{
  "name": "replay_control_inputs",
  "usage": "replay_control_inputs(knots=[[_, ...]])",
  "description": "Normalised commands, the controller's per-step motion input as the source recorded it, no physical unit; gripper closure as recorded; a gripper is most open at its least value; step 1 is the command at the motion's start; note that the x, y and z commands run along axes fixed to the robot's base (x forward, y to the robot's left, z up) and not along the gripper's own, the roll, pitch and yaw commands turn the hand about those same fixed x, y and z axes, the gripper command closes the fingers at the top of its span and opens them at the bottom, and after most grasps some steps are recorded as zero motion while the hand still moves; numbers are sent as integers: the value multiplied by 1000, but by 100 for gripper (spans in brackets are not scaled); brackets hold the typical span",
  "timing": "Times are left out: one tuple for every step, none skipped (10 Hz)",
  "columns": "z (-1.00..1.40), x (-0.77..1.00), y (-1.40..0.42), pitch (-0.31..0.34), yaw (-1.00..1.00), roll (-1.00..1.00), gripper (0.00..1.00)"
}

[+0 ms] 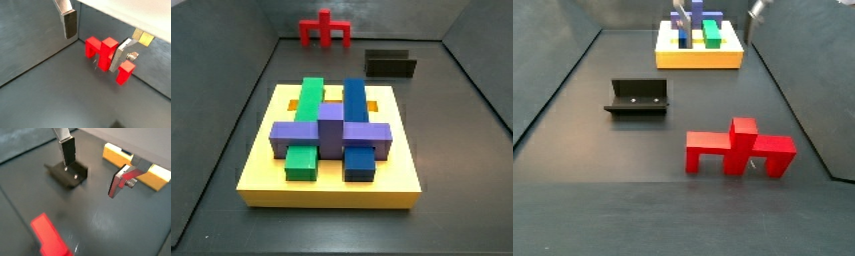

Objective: Pick up the red object. Move up. Move to above the board. Insert the red object.
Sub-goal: Pick up the red object.

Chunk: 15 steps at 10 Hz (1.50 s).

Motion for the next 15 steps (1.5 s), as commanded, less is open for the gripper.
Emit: replay_control_inputs(knots=[[-326,-374,1000,101,0,-9,0],[-366,-423,937,93,0,-13,0],[-277,-466,826,44,0,-47,0],[-160,-451,774,0,-20,-87,0],[-89,-340,763,0,-11,-101,0],[0,0,689,4,0,-100,0],[-77,211,400,11,0,-37,0],[-309,100,149,0,0,0,0],[-609,9,0,-69,0,0,0],[-697,-31,0,-180,0,-33,0],[-597,0,0,-196,-37,-73,0],[-463,-20,40,-141,0,-31,0],[-411,-31,40,-150,-29,-71,0],[-431,0,46,-127,-149,-54,0],[-397,-80,131,-99,-220,-31,0]])
